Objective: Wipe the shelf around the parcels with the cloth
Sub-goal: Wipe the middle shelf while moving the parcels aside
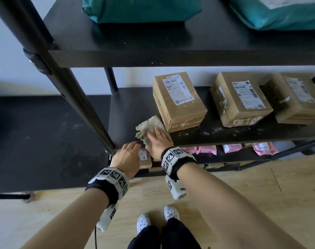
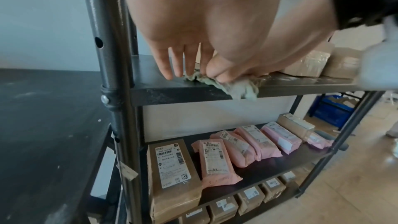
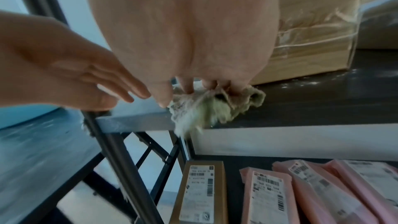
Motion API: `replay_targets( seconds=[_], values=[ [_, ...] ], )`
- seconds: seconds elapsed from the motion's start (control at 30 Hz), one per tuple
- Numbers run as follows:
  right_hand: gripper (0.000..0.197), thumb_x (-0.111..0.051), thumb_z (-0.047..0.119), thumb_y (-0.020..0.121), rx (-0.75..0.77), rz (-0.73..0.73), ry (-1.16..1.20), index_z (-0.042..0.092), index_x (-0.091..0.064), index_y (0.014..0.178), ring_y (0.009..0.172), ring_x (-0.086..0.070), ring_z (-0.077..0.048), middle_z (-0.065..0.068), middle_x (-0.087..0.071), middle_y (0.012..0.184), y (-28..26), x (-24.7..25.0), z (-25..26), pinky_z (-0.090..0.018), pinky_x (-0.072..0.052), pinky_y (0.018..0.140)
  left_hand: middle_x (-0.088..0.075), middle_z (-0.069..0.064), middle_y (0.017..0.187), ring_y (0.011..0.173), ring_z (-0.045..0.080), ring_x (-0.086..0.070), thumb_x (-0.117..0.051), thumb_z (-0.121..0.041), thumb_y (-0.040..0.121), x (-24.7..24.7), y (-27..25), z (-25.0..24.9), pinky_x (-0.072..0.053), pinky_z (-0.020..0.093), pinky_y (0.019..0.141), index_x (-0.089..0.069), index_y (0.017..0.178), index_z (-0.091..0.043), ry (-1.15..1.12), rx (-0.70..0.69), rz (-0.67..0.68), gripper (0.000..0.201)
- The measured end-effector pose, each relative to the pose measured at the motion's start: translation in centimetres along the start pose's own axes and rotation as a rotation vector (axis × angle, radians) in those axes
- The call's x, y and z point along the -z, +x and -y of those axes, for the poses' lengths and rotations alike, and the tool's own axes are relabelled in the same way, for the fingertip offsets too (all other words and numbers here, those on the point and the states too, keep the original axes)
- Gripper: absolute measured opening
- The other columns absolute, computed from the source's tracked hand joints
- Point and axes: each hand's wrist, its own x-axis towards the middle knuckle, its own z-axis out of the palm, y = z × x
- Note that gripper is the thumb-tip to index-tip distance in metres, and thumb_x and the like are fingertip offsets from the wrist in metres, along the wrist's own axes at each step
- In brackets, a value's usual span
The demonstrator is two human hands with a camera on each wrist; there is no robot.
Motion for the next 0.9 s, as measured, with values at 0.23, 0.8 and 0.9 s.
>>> replay_targets(
  seconds=[0.23, 0.8, 0.9],
  values=[
    [0.059, -0.035, 0.034, 0.099, 0.171, 0.0, -0.046, 0.027, -0.008, 0.151, 0.149, 0.005, -0.023, -0.005, 0.01, 0.161, -0.5, -0.2, -0.8, -0.043, -0.004, 0.121, -0.054, 0.007, 0.131, 0.119, 0.028, -0.05, -0.044, -0.008, 0.09, 0.7, 0.6, -0.4, -0.052, 0.044, 0.087, -0.049, 0.127, -0.011, -0.071, 0.049, -0.053, 0.037],
    [0.052, -0.049, 0.015, 0.093, 0.415, -0.117, 0.057, 0.018, -0.036, 0.143, 0.148, -0.01, -0.022, -0.007, -0.02, 0.158, -2.9, -1.4, -7.5, -0.04, -0.004, 0.123, -0.007, 0.006, 0.159, 0.145, 0.03, -0.013, -0.061, -0.026, 0.088, 2.7, 13.3, -13.1, -0.019, 0.062, 0.113, -0.009, 0.143, -0.047, 0.433, -0.415, -0.042, 0.079],
    [0.058, -0.049, 0.007, 0.091, 0.43, -0.137, 0.062, 0.02, -0.031, 0.145, 0.148, -0.01, -0.021, -0.006, -0.019, 0.159, -2.9, -1.5, -7.5, -0.039, -0.003, 0.123, -0.016, 0.007, 0.156, 0.143, 0.032, -0.018, -0.067, -0.024, 0.083, 2.3, 14.2, -12.7, -0.02, 0.064, 0.111, -0.006, 0.14, -0.049, 0.471, -0.414, -0.023, 0.087]
  ],
)
